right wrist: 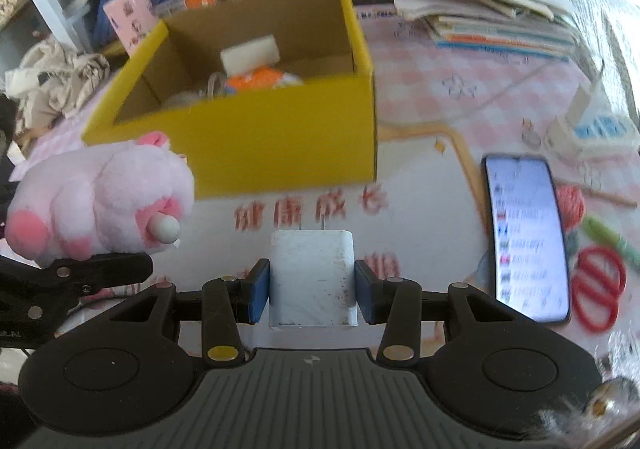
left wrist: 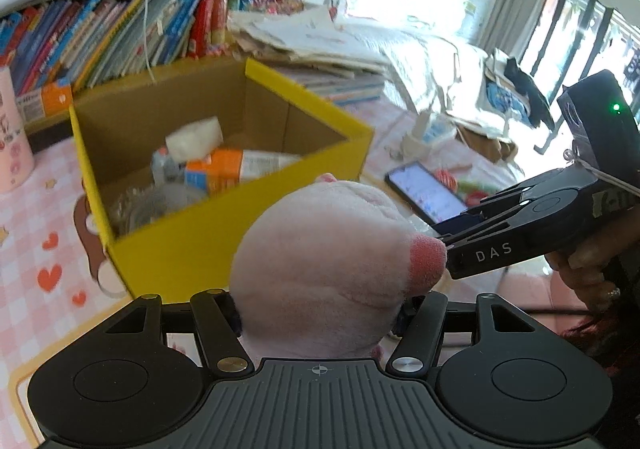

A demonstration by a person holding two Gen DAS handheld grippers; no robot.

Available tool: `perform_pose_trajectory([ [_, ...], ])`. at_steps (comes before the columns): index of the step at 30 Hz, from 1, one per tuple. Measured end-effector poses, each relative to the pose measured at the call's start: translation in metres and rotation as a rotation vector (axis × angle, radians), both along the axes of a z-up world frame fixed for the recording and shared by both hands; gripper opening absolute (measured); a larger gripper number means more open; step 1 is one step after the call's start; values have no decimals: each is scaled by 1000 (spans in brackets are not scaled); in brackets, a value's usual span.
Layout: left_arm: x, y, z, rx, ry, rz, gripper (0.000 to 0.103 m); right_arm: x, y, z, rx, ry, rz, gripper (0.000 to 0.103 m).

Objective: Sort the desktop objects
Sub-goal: 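Carry the charger plug with the right tool while the left tool carries the plush pig to the box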

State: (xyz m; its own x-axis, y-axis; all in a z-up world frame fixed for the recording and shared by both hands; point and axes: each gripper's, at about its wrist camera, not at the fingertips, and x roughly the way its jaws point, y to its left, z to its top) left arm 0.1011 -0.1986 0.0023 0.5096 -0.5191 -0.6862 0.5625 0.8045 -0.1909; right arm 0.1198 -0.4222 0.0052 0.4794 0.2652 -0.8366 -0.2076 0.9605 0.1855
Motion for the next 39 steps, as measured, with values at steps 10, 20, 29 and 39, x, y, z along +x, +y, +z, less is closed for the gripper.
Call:
perform_pose_trajectory([
  [10,29,-11,41,-25,-118,69,61,54,-8,48,60,-170,138,41],
  [20,85,2,31,87,-137,205,62,123,16,48,22,-242,260,41],
  [29,123,6,-2,185,-81,238,62,168,58,24,-8,-222,356,41],
  [39,127,2,-14,267,-88,236,72,206,82,6,-33,-182,423,41],
])
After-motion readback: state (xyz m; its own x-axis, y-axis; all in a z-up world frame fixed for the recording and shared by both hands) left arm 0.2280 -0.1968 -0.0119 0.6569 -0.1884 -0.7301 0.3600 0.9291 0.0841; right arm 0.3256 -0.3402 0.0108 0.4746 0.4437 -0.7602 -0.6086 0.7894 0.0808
